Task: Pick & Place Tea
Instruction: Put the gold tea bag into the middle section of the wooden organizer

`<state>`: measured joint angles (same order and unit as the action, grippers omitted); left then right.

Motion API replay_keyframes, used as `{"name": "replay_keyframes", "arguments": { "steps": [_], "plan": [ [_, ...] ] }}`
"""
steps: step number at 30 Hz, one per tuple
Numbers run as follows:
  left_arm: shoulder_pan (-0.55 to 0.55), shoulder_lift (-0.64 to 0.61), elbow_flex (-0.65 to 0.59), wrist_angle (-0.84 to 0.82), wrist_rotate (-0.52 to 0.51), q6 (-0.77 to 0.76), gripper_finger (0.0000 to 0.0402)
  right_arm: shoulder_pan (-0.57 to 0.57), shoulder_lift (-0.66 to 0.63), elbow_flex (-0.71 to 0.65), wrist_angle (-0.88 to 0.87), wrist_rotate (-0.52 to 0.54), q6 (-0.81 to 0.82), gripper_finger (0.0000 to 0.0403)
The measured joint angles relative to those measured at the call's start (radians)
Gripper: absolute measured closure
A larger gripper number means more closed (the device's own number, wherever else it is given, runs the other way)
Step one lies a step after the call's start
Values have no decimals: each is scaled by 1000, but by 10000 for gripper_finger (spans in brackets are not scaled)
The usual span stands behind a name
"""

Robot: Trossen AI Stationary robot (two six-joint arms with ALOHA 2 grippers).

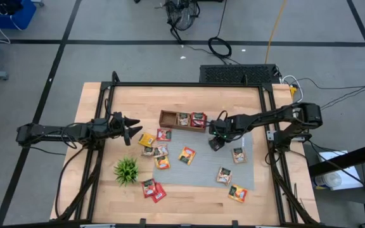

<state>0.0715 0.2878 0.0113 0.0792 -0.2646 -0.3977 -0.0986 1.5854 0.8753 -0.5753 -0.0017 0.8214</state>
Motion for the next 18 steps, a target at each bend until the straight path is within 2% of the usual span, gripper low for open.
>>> {"name": "replay_keyframes", "arguments": {
  "steps": [6,16,18],
  "plan": [
    [0,0,0,0,0,0,190,0,1,0,4,0,-21,271],
    [0,0,0,0,0,0,190,0,0,0,5,4,-71,386],
    [0,0,0,0,0,0,190,0,0,1,7,5,-85,397]
  ]
}}
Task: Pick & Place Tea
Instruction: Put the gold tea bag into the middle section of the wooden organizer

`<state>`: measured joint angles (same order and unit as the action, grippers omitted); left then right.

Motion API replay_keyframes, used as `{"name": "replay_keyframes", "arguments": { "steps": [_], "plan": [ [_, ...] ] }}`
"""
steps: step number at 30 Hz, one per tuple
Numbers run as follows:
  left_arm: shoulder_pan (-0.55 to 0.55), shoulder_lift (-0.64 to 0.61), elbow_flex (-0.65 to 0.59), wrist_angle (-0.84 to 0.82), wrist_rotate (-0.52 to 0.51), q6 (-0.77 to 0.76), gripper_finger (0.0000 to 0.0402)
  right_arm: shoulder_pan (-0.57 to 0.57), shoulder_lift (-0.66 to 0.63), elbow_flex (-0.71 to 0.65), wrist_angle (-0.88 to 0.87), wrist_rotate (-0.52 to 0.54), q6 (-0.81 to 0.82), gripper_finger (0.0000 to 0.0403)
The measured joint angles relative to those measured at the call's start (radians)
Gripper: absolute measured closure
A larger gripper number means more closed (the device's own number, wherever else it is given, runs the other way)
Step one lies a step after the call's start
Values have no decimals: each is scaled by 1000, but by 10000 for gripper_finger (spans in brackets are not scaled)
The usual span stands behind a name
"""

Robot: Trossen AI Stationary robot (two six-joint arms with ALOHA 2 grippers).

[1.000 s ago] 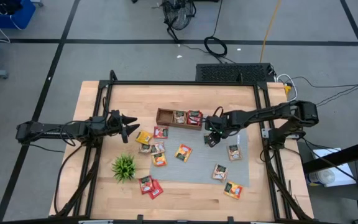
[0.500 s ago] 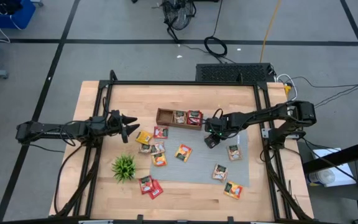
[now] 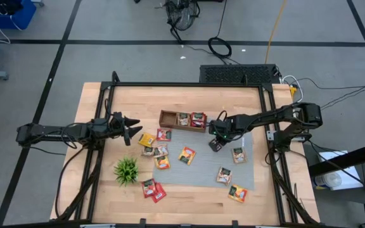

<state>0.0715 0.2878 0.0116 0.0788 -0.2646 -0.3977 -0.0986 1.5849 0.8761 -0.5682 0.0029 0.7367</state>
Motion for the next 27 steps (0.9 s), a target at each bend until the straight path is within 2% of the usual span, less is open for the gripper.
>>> {"name": "replay_keyframes", "arguments": {
  "steps": [5,11,21,27],
  "plan": [
    [0,0,0,0,0,0,190,0,0,0,0,-2,-23,400],
    [0,0,0,0,0,0,190,0,-23,3,-20,-9,-141,402],
    [0,0,0,0,0,0,190,27,-25,226,-345,-4,-396,402],
    [0,0,0,0,0,0,190,52,-24,376,-464,-1,-481,402]
  ]
}}
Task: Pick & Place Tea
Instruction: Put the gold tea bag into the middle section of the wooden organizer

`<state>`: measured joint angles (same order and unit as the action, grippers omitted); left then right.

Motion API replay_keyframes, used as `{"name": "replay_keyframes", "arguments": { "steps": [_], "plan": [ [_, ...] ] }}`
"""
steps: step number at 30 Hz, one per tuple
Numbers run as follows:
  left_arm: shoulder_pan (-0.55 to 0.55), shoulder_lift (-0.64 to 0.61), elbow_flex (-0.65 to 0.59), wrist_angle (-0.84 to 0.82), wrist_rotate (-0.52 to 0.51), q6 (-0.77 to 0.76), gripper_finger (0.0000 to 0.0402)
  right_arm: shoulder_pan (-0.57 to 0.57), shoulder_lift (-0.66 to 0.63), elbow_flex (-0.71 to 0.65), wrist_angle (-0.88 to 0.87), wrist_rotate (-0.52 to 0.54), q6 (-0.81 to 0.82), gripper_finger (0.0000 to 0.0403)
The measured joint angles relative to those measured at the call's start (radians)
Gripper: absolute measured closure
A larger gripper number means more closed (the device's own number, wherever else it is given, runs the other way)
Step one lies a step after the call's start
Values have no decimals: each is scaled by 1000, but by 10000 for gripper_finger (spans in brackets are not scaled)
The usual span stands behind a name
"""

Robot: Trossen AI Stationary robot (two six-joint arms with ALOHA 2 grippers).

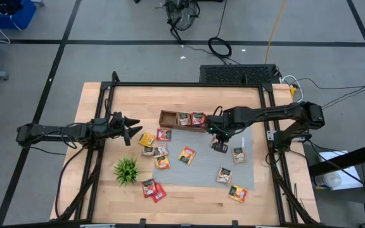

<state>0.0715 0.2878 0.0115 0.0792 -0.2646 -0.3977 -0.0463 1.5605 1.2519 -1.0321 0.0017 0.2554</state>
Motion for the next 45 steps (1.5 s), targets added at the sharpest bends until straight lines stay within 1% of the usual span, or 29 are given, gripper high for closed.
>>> {"name": "replay_keyframes", "arguments": {
  "steps": [9,14,20,24,28,31,36,39,43,45],
  "plan": [
    [0,0,0,0,0,0,190,64,61,185,-140,1,-42,403],
    [0,0,0,0,0,0,190,59,126,276,-179,5,-111,403],
    [0,0,0,0,0,0,190,31,203,393,-167,79,-221,403],
    [0,0,0,0,0,0,190,6,255,454,-132,91,-273,403],
    [0,0,0,0,0,0,190,-7,290,481,-84,181,-337,403],
    [0,0,0,0,0,0,190,-19,318,496,-53,191,-379,403],
    [0,0,0,0,0,0,190,-32,359,496,-16,271,-432,403],
    [0,0,0,0,0,0,190,-40,376,496,43,316,-464,403],
    [0,0,0,0,0,0,190,-47,388,496,161,319,-497,403],
    [0,0,0,0,0,0,190,-50,397,496,211,350,-520,403]
  ]
}}
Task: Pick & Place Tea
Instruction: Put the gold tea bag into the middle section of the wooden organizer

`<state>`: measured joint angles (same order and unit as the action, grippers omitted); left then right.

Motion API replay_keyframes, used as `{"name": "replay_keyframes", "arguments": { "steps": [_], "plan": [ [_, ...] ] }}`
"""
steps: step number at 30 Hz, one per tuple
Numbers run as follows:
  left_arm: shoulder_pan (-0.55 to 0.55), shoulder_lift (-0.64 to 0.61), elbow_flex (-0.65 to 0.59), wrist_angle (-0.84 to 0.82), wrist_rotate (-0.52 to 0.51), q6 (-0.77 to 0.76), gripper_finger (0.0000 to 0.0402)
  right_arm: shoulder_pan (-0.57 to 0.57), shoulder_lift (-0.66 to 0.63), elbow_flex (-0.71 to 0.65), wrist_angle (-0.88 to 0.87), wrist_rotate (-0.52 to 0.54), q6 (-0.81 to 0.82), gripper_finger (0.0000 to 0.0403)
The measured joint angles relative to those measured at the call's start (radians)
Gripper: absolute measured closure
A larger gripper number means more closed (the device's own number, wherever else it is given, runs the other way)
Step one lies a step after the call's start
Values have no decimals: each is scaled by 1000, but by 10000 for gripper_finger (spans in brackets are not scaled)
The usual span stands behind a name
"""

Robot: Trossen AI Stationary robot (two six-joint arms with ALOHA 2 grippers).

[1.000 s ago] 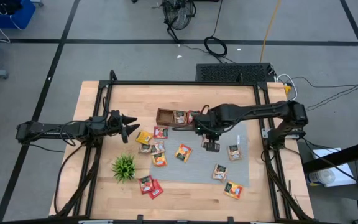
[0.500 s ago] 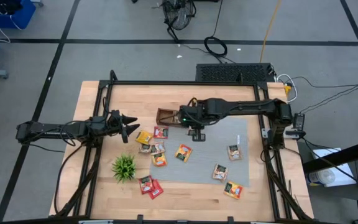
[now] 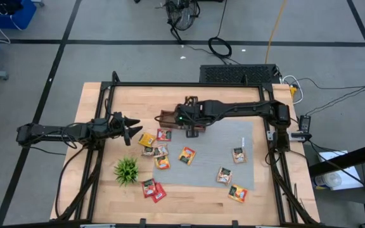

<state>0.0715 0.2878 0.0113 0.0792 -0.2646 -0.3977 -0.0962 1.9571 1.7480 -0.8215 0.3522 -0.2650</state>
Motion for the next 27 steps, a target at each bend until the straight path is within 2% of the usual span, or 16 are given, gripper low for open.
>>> {"name": "replay_keyframes", "arguments": {
  "steps": [6,10,19,27],
  "plan": [
    [0,0,0,0,0,0,190,-9,30,-1,83,78,-90,403],
    [0,0,0,0,0,0,190,-14,55,0,149,177,-157,403],
    [0,0,0,0,0,0,190,-32,122,-9,177,202,-194,403],
    [0,0,0,0,0,0,190,-38,157,-11,107,216,-160,403]
  ]
}}
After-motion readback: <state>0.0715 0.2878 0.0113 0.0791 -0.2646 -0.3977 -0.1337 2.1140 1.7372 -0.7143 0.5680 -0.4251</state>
